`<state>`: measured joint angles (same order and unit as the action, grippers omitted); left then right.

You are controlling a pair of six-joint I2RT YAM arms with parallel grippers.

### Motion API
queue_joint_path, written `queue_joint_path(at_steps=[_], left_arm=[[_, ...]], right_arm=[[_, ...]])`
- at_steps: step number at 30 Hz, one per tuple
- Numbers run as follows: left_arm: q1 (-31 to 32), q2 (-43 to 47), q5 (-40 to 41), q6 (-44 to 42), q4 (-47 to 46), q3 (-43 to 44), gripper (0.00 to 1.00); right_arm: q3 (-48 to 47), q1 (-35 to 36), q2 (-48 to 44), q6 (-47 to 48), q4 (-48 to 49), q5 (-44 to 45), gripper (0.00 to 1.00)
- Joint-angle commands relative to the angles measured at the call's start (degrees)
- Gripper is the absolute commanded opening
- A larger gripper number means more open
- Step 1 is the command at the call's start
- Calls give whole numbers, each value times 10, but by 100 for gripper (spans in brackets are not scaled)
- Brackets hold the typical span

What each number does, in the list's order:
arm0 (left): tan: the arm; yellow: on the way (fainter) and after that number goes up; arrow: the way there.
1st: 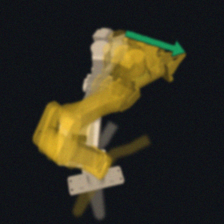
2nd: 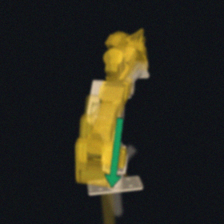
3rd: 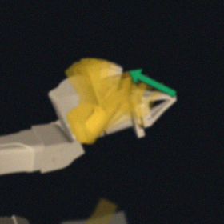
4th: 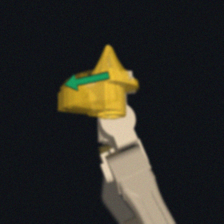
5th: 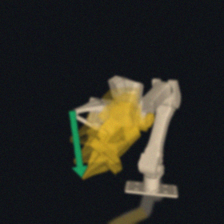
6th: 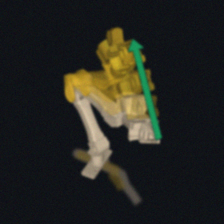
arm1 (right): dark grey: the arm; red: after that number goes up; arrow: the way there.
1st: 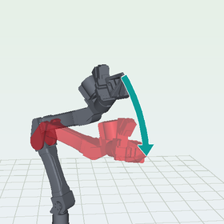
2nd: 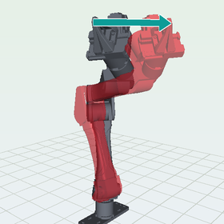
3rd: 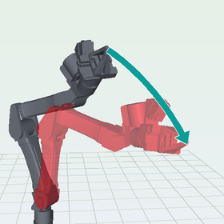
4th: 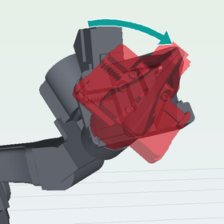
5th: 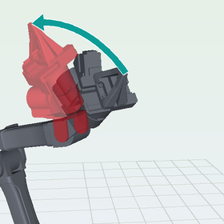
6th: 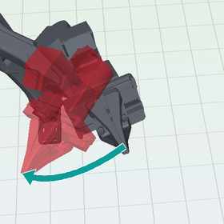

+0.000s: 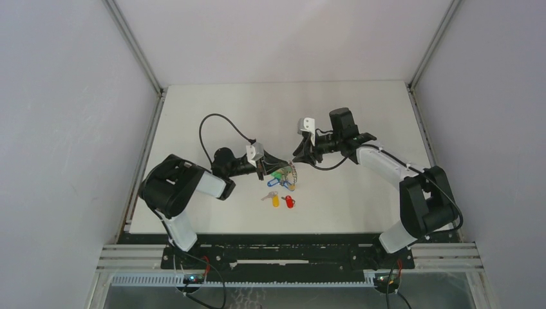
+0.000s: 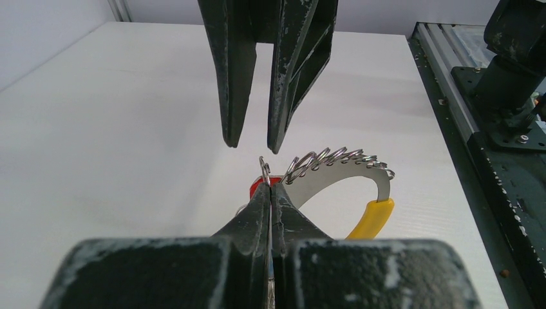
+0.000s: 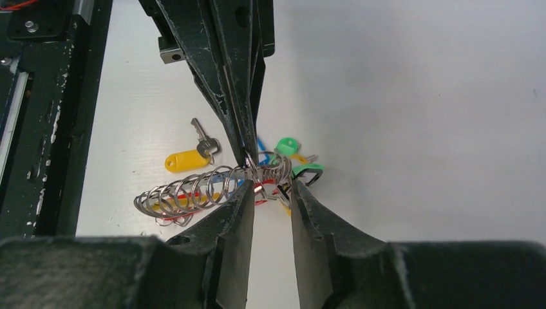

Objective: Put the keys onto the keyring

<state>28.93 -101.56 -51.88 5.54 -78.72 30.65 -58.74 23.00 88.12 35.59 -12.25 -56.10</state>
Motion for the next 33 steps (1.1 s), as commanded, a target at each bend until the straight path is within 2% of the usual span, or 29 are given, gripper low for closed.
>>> queue_joint_path(at_steps=[1, 16, 28, 30, 33], left_arm=[[1, 20, -10, 10, -45, 3, 0], [2, 26, -10, 13, -46, 2, 0], [2, 26, -9, 14, -46, 2, 0], [2, 26, -9, 14, -47, 2, 0], [2, 27, -10, 16, -47, 2, 0]], right_arm=[[-4, -2, 13, 9, 42, -50, 27], [-29, 2, 59, 58, -3, -91, 17], [-32, 7, 65, 75, -5, -109, 14], [-33, 8, 66, 76, -4, -110, 12], [-43, 10, 70, 88, -25, -106, 1]])
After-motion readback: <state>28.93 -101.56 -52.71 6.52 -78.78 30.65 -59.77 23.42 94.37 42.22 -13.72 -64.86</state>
